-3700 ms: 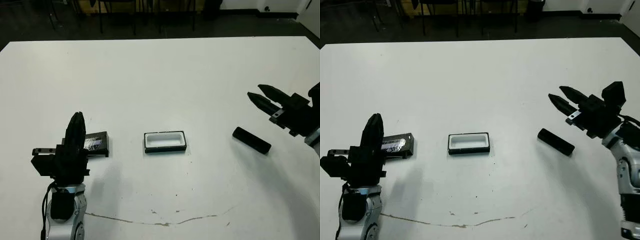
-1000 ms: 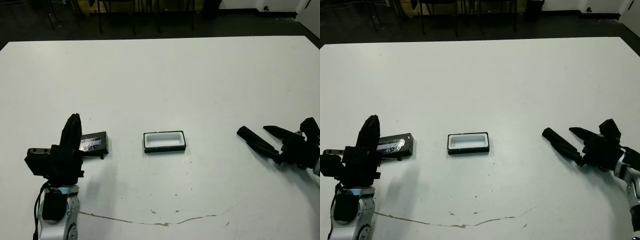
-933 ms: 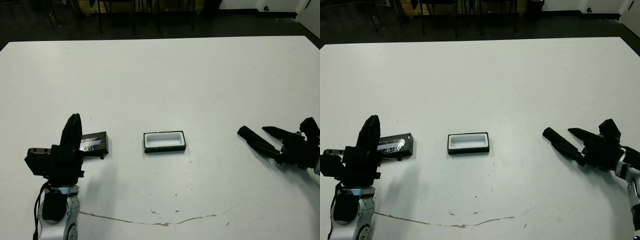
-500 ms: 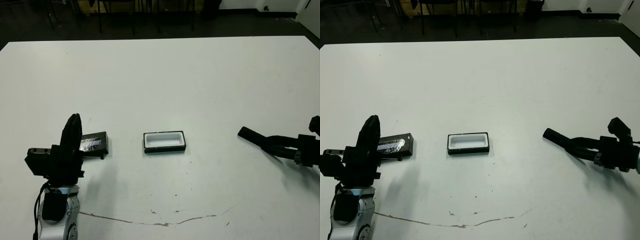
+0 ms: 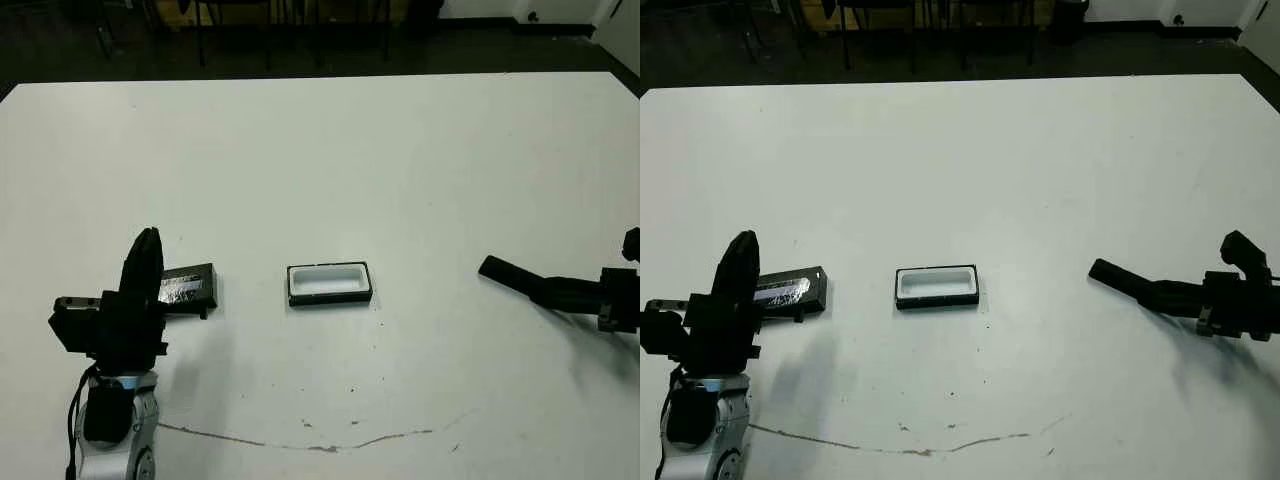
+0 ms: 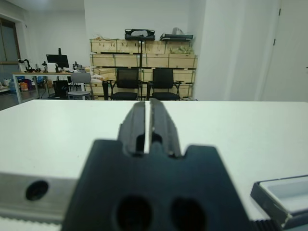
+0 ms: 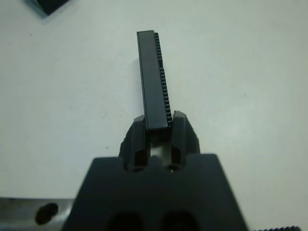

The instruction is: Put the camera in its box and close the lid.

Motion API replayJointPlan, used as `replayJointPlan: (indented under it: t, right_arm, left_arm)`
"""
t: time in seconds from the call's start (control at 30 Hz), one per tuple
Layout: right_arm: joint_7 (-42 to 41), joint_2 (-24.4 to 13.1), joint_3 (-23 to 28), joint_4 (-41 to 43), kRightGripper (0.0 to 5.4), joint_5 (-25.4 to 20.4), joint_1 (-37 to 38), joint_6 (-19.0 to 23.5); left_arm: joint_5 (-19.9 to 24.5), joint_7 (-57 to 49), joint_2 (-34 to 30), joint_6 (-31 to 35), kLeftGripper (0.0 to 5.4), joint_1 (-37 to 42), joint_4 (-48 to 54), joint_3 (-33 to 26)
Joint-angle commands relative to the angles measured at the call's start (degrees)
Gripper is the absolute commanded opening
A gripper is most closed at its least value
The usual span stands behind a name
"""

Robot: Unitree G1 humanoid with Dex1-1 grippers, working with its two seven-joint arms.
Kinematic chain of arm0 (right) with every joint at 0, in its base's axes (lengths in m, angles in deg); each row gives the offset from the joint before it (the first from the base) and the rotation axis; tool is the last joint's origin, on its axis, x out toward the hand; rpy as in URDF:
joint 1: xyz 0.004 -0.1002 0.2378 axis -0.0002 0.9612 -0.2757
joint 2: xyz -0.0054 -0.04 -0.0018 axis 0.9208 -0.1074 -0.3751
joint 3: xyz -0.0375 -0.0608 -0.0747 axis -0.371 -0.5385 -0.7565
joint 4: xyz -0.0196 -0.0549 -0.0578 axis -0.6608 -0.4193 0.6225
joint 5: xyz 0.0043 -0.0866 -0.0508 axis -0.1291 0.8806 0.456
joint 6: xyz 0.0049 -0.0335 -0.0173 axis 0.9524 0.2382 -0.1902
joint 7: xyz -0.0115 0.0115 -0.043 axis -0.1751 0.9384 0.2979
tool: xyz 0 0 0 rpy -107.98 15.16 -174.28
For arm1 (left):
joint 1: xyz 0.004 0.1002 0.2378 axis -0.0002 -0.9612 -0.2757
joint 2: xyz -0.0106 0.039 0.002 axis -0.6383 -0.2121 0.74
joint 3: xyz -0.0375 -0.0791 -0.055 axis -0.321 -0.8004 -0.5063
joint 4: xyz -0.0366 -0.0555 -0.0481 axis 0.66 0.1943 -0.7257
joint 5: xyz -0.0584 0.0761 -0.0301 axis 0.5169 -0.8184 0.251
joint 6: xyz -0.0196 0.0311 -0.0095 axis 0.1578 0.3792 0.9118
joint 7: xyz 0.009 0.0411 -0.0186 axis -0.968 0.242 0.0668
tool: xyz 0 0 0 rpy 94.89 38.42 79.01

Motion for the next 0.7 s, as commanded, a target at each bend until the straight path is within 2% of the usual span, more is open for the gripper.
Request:
replayJointPlan:
  t: [0.03, 0.17, 0.3, 0.43, 0.57, 0.63, 0.7]
  right_arm:
    - [-1.8, 1.5, -0.6, -3.4, 0.04, 1.1, -1.4, 3.7]
    - [-4.6, 2.2, -1.4, -5.3, 0.04, 1.2, -6.6, 11.1]
    - [-8.3, 4.0, -3.6, -5.1, 0.04, 1.1, -12.6, 12.0]
    - [-9.1, 5.0, -10.0, -1.5, 0.04, -4.0, -17.3, 14.4]
    - [-9.1, 4.4, -20.3, 5.2, 0.04, -7.5, -22.2, 15.0]
    - [-9.1, 3.9, -24.0, 8.4, 0.04, -5.2, -24.1, 12.9]
    - [-9.1, 3.8, -27.9, 10.9, 0.04, -5.7, -26.2, 12.8]
  left_arm:
    - [-0.3, -0.1, -0.5, 1.6, 0.00, -2.6, -0.3, 0.4]
    - [-0.8, -0.7, -0.1, 2.0, 0.00, -2.9, 0.1, 0.9]
    - [-1.1, -0.8, -0.2, 1.8, 0.00, -3.0, -0.1, 1.4]
    - [-1.2, -0.8, -0.3, 1.1, 0.00, -3.0, -0.7, 1.7]
    - [-1.6, -1.2, -0.2, 1.6, 0.00, -3.5, -0.3, 2.0]
    - [-1.6, -1.2, -0.3, 2.0, 0.00, -3.8, 0.0, 2.1]
    - [-1.5, -1.1, -0.3, 2.1, 0.00, -4.0, 0.1, 2.1]
